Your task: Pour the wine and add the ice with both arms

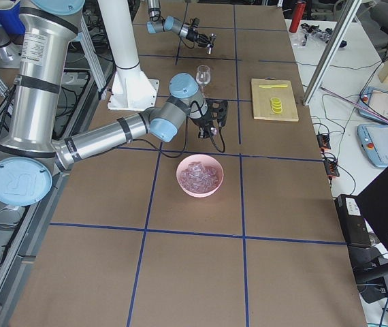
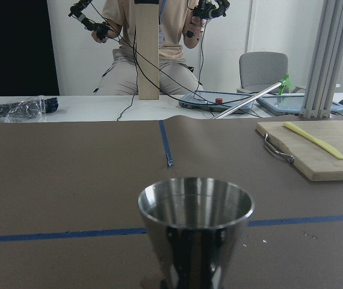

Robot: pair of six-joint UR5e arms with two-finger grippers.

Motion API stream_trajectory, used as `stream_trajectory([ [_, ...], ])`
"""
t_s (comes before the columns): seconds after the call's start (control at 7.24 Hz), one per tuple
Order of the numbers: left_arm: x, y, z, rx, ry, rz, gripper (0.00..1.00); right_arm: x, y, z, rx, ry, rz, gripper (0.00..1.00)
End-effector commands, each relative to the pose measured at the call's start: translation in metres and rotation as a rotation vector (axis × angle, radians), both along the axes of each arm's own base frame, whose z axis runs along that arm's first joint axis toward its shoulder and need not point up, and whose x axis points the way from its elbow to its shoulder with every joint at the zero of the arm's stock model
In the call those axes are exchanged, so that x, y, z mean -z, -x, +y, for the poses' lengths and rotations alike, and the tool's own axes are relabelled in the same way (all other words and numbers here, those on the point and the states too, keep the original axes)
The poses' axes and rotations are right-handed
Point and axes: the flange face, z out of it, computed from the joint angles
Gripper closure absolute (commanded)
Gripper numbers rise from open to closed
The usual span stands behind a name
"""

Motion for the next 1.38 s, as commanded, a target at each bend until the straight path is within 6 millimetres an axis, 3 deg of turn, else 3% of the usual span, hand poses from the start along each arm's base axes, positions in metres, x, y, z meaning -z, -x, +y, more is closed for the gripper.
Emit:
stream_trajectory([
  [0.0, -0.001, -0.003, 0.0, -0.002, 0.003, 0.003, 0.73, 0.004, 0.001, -0.001, 0.0, -0.012, -0.006, 1.0],
  [0.69, -0.008, -0.012, 0.005, -0.013, 0.012, 0.009, 0.73, 0.004, 0.0, -0.001, 0.0, -0.013, -0.007, 1.0],
  [1.24, -0.01, -0.012, 0.005, -0.013, 0.012, 0.005, 0.59, 0.004, 0.0, -0.001, 0.0, -0.012, -0.006, 1.0],
])
